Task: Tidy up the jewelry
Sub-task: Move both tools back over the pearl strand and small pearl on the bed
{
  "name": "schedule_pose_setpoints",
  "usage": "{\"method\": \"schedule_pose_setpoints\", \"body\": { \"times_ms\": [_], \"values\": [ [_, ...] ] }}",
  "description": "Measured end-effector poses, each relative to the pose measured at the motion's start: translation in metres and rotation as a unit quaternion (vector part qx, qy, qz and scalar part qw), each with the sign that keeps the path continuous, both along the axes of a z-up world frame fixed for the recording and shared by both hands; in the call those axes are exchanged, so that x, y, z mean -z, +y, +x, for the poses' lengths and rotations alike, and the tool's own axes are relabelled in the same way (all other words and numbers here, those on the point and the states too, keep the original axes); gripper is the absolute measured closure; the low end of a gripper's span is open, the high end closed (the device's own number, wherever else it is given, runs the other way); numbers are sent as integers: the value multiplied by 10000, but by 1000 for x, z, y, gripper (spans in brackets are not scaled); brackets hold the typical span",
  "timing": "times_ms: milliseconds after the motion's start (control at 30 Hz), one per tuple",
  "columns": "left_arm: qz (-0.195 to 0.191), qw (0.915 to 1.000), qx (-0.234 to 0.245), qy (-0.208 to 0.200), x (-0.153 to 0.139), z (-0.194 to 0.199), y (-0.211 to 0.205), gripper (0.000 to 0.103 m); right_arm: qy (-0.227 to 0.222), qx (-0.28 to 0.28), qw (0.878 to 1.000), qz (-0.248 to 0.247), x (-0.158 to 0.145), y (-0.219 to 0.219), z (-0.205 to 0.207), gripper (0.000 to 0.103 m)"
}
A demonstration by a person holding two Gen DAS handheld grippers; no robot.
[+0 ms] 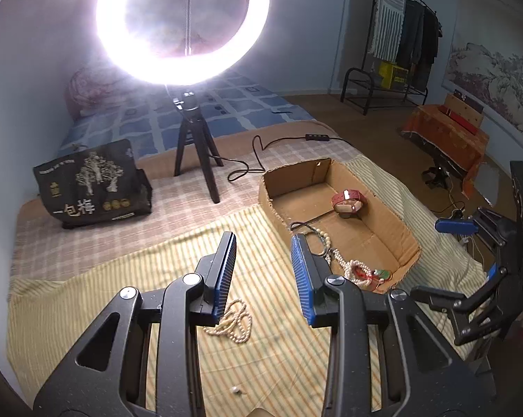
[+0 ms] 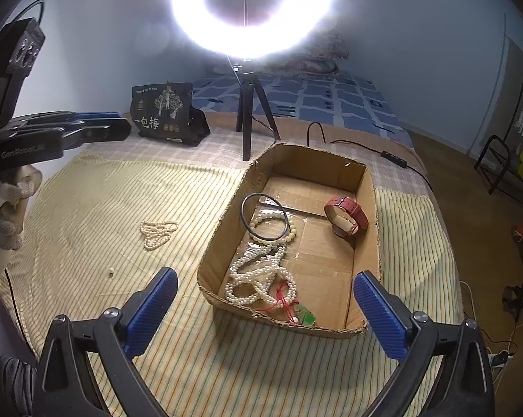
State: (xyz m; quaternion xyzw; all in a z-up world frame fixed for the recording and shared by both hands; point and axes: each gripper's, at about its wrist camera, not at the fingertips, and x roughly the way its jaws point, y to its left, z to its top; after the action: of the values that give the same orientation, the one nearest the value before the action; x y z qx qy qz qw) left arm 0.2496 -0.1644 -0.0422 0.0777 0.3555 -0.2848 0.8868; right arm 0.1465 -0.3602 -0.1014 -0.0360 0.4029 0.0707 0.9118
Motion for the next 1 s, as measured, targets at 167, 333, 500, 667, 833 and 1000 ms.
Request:
{"method": "schedule_pose_setpoints", "body": {
  "times_ms": [167,333,500,667,833,1000],
  "values": [
    [21,9999,-54,-132,-6,-8,11,70,-10,-56,10000,-47,-4,8,-3,0],
    [35,9997,-111,-193,-9,-12,24,70,-17,-145,9999,-72,-7,16,-3,0],
    [-16,9996,-227,-144,-2,-15,48,70,-110,-260,9995,-115,-11,23,-2,0],
    [-71,9990,-437,84,15,-17,81,70,-245,-458,9985,-185,-12,30,4,1],
    [-160,9973,-626,355,38,-26,112,70,-151,-712,9973,93,-11,40,14,1],
    [-169,9964,-612,559,57,-38,128,70,-31,-919,9957,113,-11,54,24,6]
  ]
}}
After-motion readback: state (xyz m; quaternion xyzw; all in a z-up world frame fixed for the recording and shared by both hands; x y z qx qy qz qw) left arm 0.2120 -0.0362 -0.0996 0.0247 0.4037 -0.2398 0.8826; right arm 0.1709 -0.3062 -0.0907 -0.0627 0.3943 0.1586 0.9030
